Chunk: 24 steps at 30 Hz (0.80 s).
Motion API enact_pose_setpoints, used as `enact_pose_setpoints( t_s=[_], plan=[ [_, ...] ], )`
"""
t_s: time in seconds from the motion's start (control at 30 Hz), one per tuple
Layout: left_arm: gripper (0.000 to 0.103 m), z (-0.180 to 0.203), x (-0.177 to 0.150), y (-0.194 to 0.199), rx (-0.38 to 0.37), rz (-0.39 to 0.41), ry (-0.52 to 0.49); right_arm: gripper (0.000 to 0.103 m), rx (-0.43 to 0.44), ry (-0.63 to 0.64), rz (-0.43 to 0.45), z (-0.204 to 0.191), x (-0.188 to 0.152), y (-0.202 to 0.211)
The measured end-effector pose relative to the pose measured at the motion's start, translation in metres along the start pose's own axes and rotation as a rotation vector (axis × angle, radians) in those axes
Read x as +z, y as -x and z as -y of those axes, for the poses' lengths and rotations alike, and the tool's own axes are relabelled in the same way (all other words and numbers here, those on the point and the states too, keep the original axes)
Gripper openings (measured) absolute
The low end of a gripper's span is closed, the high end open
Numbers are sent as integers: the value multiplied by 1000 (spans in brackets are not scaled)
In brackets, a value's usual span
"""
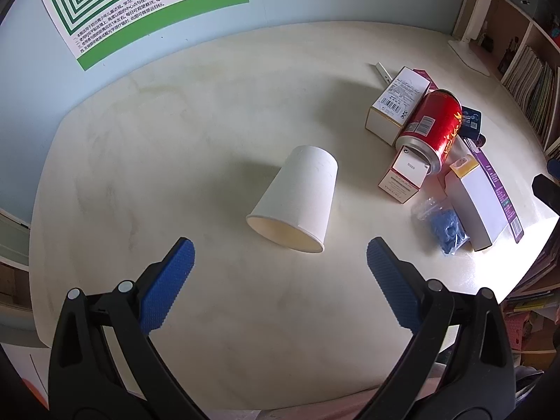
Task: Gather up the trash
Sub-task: 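Move both tools toward the white paper cup and white-yellow box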
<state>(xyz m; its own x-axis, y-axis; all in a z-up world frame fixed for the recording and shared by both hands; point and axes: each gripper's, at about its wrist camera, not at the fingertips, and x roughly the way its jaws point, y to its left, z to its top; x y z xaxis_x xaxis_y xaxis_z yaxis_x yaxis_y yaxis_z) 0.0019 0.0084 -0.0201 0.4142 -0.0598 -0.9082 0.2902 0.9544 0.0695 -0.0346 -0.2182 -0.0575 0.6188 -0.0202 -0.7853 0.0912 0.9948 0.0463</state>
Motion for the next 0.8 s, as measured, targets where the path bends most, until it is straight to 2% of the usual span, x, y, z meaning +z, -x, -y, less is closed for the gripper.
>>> enact_pose_setpoints(
  t_s=[0.8],
  plan=[
    [96, 11, 0, -4, -50, -20, -27, 97, 6, 1, -5, 1, 3, -1]
  ],
)
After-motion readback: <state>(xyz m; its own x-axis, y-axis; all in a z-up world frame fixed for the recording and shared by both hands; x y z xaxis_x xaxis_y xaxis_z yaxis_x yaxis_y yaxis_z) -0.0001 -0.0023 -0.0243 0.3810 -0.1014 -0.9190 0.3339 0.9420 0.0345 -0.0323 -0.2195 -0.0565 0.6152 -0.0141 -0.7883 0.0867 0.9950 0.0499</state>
